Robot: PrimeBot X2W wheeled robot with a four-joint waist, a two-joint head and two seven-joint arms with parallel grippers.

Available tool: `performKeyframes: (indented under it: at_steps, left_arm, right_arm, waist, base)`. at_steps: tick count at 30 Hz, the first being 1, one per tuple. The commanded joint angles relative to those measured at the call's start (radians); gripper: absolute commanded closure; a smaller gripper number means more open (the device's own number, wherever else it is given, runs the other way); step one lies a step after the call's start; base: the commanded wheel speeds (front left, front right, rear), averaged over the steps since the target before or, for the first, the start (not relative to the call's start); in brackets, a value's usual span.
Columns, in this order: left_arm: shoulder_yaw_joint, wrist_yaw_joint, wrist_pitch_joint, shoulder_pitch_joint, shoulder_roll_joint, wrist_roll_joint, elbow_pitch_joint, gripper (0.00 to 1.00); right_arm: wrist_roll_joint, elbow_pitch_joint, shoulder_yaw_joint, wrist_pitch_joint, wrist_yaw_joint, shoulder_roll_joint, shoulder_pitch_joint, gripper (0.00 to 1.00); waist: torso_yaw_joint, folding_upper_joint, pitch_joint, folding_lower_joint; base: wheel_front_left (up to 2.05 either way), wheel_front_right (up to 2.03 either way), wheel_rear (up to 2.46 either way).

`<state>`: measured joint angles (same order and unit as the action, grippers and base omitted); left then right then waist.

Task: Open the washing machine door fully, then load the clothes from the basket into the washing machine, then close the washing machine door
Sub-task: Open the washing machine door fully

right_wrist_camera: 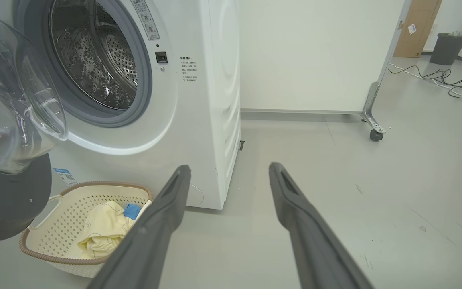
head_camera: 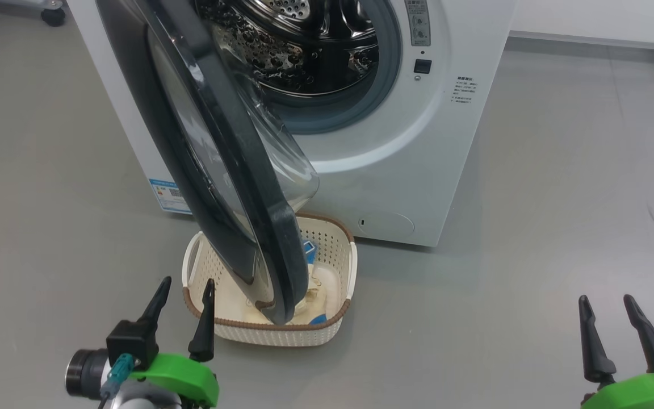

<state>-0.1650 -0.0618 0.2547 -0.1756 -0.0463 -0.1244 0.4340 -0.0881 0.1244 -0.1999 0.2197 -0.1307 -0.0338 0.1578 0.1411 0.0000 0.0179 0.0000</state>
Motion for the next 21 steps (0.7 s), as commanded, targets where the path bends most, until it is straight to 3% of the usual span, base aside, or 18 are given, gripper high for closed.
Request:
performKeyframes:
  at_steps: [1,8,10,11,12,13,21]
  left_arm:
    - [0.039,-0.002,0.007,-0.019,-0.008,0.007,-0.026,0.00]
    - [0.038,-0.009,0.007,-0.027,-0.008,0.008,-0.004,0.02]
    - [0.038,-0.011,0.007,-0.036,-0.008,0.006,0.004,0.51]
    - [0.038,-0.012,0.007,-0.041,-0.008,0.002,0.010,0.61]
    - [0.038,-0.013,0.007,-0.047,-0.007,-0.001,0.015,0.88]
    - [0.040,-0.013,0.007,-0.055,-0.007,-0.005,0.011,1.00]
    - [0.068,0.017,0.007,-0.144,-0.027,-0.006,-0.069,1.00]
  right_arm:
    - [-0.005,-0.035,0.019,0.001,0.000,-0.016,-0.023,0.00]
    - [-0.008,-0.024,0.021,-0.001,0.000,-0.016,-0.025,0.00]
    - [-0.008,-0.022,0.022,-0.001,0.000,-0.016,-0.026,0.00]
    - [-0.007,-0.020,0.022,0.000,0.000,-0.016,-0.026,0.00]
    - [-0.008,-0.019,0.021,0.000,0.000,-0.016,-0.026,0.00]
    - [-0.008,-0.018,0.021,0.000,0.000,-0.016,-0.026,0.00]
    - [-0.010,-0.014,0.017,0.002,0.000,-0.016,-0.027,0.00]
  waist:
    - [0.000,0.0000,0.000,0.0000]
    - [-0.001,0.0000,0.001,0.0000]
    - [-0.002,0.0000,0.001,0.0000]
    - [-0.002,0.0000,0.001,0.0000]
    - [-0.002,0.0000,0.001,0.0000]
    - [-0.003,0.0000,0.001,0.0000]
    - [0.001,0.0000,0.003,0.0000]
  base:
    - [0.00,0.00,0.00]
    - [0.00,0.00,0.00]
    - [0.00,0.00,0.00]
    - [0.00,0.00,0.00]
    - [0.00,0.00,0.00]
    - [0.00,0.00,0.00]
    - [0.00,0.00,0.00]
